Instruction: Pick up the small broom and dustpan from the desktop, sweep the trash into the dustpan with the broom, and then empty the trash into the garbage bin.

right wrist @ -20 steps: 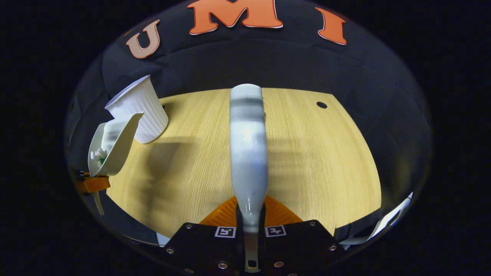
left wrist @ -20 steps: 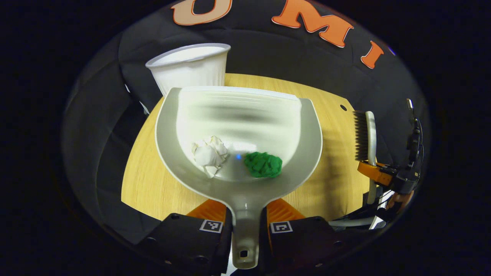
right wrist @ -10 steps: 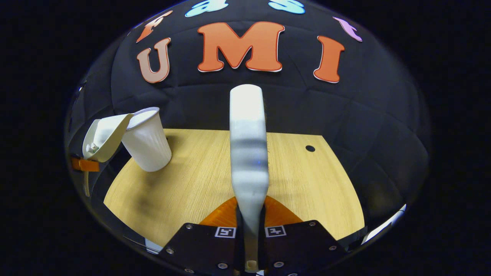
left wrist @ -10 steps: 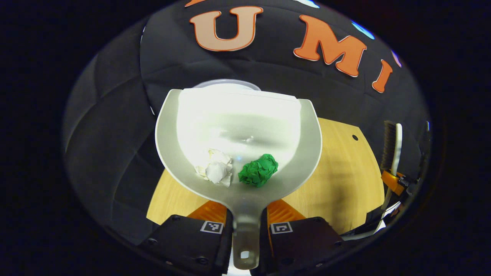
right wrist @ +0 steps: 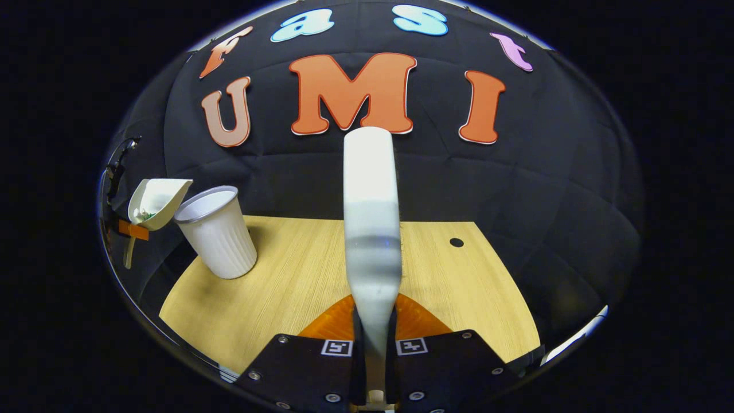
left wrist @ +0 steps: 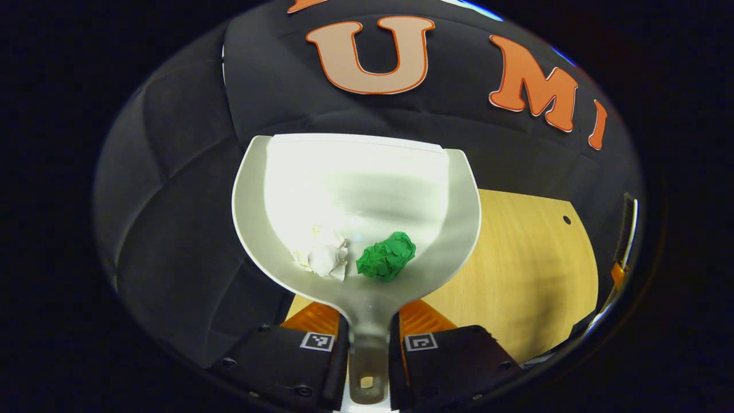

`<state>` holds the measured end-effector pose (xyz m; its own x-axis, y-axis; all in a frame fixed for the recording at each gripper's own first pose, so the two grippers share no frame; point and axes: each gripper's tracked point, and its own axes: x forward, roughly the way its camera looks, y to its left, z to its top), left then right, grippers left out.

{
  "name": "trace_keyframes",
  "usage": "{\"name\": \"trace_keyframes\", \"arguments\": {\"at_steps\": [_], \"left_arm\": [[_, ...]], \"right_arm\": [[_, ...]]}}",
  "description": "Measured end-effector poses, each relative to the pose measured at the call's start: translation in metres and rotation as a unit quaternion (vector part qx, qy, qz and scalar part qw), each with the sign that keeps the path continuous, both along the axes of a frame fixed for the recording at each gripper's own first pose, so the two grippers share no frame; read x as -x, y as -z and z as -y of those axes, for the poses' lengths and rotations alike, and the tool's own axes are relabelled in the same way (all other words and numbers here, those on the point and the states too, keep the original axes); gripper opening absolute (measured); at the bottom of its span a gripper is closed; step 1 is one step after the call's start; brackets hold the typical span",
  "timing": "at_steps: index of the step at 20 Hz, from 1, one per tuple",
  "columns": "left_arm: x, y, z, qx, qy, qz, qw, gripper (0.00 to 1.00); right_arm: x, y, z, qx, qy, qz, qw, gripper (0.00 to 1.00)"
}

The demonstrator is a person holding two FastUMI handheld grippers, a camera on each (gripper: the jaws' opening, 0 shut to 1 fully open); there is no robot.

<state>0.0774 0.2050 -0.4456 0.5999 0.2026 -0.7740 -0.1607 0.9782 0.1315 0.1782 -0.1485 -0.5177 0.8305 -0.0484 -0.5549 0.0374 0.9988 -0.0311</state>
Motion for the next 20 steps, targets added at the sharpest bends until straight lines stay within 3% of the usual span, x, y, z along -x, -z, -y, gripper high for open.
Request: {"name": "trace_keyframes", "arguments": {"at_steps": [7,10,15,19,20], "left_arm": [[-0.039,0.007,-0.030,-0.080,0.057,-0.073,0.992,0.30],[-0.038,-0.007,-0.040,-0.143,0.110,-0.101,0.978,0.30],[-0.044,-0.032,-0.078,-0.296,0.179,-0.124,0.930,0.30],[-0.052,-0.040,-0.107,-0.431,0.223,-0.115,0.867,0.30],[-0.049,-0.040,-0.104,-0.447,0.228,-0.114,0.857,0.30]], "right_arm": [[-0.008,0.004,0.007,0.007,0.015,-0.006,1.000,0.13],[-0.010,0.004,0.010,0.009,0.019,-0.007,1.000,0.13],[-0.010,0.009,0.017,0.013,0.029,-0.013,0.999,0.13],[-0.012,0.012,0.019,0.017,0.032,-0.014,0.999,0.13],[-0.011,0.011,0.018,0.015,0.031,-0.016,0.999,0.13]]}}
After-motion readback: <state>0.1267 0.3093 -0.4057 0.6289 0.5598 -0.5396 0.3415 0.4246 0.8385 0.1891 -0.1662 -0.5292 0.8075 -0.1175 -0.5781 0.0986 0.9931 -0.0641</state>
